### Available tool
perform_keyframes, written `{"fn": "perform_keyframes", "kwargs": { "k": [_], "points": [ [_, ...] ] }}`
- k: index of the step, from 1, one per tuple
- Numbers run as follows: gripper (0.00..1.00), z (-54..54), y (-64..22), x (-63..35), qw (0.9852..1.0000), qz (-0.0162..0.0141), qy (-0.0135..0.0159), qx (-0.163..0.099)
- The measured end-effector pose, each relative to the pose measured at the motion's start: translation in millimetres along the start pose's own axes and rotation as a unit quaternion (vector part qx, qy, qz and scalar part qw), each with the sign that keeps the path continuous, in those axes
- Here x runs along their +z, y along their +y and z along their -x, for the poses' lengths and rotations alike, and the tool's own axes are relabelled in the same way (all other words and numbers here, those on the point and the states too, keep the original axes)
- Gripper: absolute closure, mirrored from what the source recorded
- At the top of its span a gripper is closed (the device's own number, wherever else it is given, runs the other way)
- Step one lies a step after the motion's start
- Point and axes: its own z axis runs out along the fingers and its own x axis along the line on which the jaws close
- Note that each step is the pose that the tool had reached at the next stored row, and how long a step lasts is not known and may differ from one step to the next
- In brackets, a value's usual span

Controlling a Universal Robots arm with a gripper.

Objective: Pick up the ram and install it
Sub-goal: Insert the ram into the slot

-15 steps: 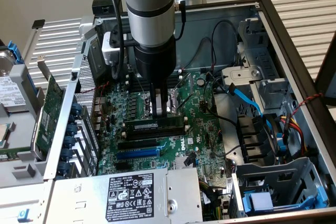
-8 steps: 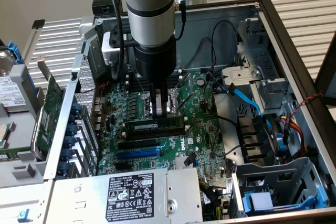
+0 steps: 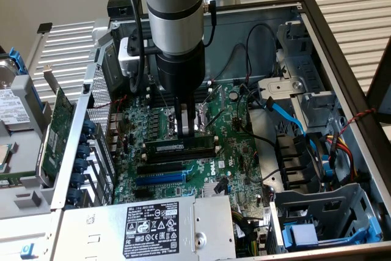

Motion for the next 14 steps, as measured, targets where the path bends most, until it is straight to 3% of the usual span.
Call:
{"fn": "perform_keyframes", "kwargs": {
  "k": [4, 14],
  "points": [
    [0.87, 0.0, 0.5, -0.1, 1.0, -0.0016, 0.0002, 0.0],
    [0.87, 1.2, 0.9, 0.4, 1.0, -0.0017, 0.0003, 0.0]
  ]
}}
